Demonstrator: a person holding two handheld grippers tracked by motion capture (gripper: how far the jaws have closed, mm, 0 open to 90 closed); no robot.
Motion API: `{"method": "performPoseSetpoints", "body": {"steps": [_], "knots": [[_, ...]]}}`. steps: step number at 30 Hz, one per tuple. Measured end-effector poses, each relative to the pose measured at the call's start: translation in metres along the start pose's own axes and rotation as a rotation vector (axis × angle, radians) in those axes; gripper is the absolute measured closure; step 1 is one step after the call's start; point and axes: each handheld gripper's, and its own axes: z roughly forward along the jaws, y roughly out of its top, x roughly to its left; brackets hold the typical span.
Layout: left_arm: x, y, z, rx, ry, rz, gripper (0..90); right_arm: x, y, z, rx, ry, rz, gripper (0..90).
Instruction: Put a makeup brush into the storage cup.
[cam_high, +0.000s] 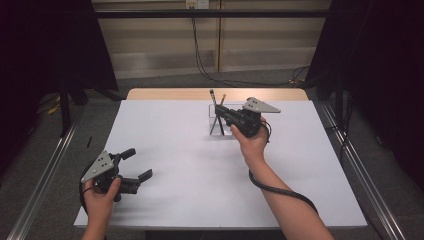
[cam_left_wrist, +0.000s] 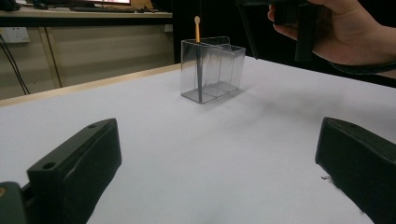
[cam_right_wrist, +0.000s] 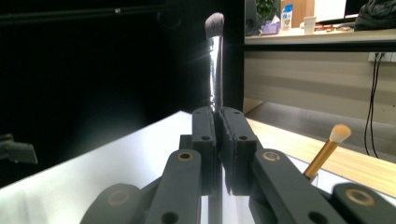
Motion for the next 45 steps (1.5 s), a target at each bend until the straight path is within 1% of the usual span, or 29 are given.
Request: {"method": "performPoseSetpoints", "body": {"steps": [2,14,18,24,25,28,30,31,35,42,43,45], "knots": [[0.0,0.0,0.0,-0.002,0.0,-0.004,0.2,0.0,0.001,0.0,-0.015,0.001,0.003,84.8],[0.0,0.0,0.0,-0.002,0.001,-0.001,0.2,-0.003,0.009,0.001,-0.05,-0.002,0.011,84.8],[0.0,0.0,0.0,0.0,-0.002,0.0,0.2,-0.003,0.013,0.002,-0.064,-0.002,0.004,84.8],[0.0,0.0,0.001,-0.004,-0.004,-0.008,0.3,-0.004,0.019,0.005,-0.073,-0.008,-0.009,84.8],[0.0,0.0,0.001,-0.003,-0.004,-0.007,0.3,-0.005,0.02,0.005,-0.071,-0.009,-0.004,84.8],[0.0,0.0,0.0,-0.001,-0.004,0.001,0.2,-0.005,0.022,0.007,-0.071,-0.014,-0.01,84.8],[0.0,0.0,0.0,-0.004,-0.002,-0.005,0.3,-0.006,0.023,0.008,-0.075,-0.015,-0.008,84.8],[0.001,0.0,0.0,-0.001,-0.003,0.005,0.2,-0.006,0.023,0.008,-0.077,-0.015,-0.004,84.8],[0.0,0.0,0.0,-0.002,-0.004,0.006,0.3,-0.007,0.025,0.01,-0.088,-0.018,-0.006,84.8],[0.0,0.001,0.0,-0.004,-0.006,0.009,0.3,-0.008,0.027,0.014,-0.079,-0.028,-0.018,84.8],[-0.001,0.001,0.0,-0.006,-0.008,0.002,0.2,-0.009,0.027,0.015,-0.079,-0.029,-0.022,84.8],[-0.001,0.001,0.0,-0.006,-0.008,0.002,0.3,-0.009,0.028,0.016,-0.079,-0.029,-0.02,84.8]]}}
